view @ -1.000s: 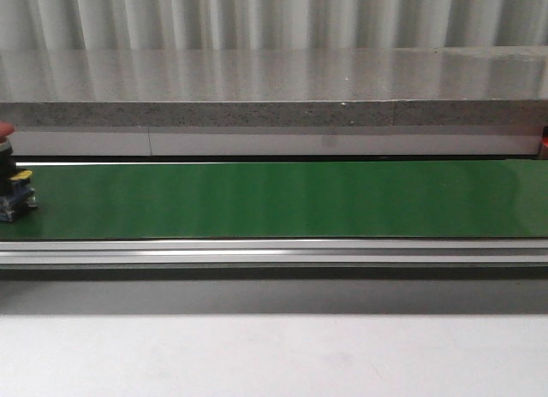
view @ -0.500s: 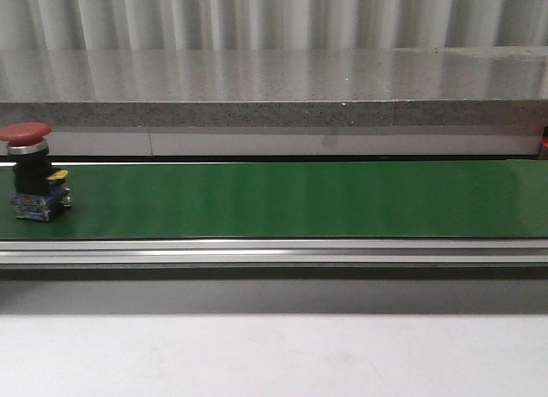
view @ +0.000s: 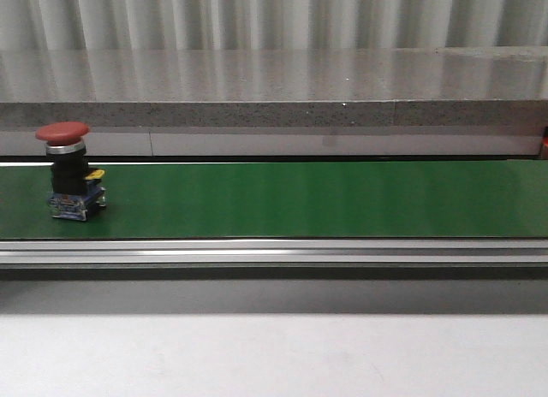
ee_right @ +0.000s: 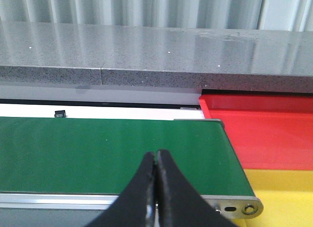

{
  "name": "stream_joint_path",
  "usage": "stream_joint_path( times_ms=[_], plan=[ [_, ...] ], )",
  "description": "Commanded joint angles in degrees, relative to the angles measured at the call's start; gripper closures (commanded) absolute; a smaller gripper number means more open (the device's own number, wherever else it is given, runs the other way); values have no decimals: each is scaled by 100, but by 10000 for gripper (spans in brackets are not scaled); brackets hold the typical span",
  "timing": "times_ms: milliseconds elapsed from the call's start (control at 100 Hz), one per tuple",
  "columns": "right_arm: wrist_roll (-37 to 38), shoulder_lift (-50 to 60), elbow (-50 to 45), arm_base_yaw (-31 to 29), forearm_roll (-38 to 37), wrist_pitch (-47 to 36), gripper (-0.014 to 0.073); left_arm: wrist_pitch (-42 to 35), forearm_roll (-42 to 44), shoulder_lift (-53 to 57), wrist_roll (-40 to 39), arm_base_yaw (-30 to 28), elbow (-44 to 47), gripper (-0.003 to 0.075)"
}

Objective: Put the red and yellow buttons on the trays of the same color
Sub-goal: 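Lower the left gripper onto a yellow button and grasp it, then carry the yellow button with the left gripper and set it on the belt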

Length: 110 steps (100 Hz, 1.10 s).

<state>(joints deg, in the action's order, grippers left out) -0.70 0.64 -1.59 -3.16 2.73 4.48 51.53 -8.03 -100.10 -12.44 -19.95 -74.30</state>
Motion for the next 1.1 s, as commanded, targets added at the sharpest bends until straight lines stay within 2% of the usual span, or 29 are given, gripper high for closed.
stream_joint_path(
  times_ms=[0, 130, 360, 700, 910, 990, 1090],
  plan=[
    [-11, 86, -7, -24, -53, -488, 661, -4, -33, 541, 255, -23, -165, 583],
    [-11, 86, -7, -24, -53, -488, 661, 305, -47, 875, 573, 23, -165, 583],
    [-11, 86, -7, -24, -53, -488, 661, 463, -74, 1330, 726, 459, -152, 583],
    [-11, 86, -7, -24, -53, -488, 661, 437, -120, 1133, 726, 1012, 7, 582],
    [-11, 86, -7, -24, -53, -488, 661, 476, -154, 847, 726, 1074, 7, 577],
    [-11, 86, -7, -24, -53, -488, 661, 498, -168, 784, 729, 1074, 7, 507],
    [-11, 86, -7, -24, -53, -488, 661, 531, -184, 764, 740, 1074, 7, 335]
  ],
)
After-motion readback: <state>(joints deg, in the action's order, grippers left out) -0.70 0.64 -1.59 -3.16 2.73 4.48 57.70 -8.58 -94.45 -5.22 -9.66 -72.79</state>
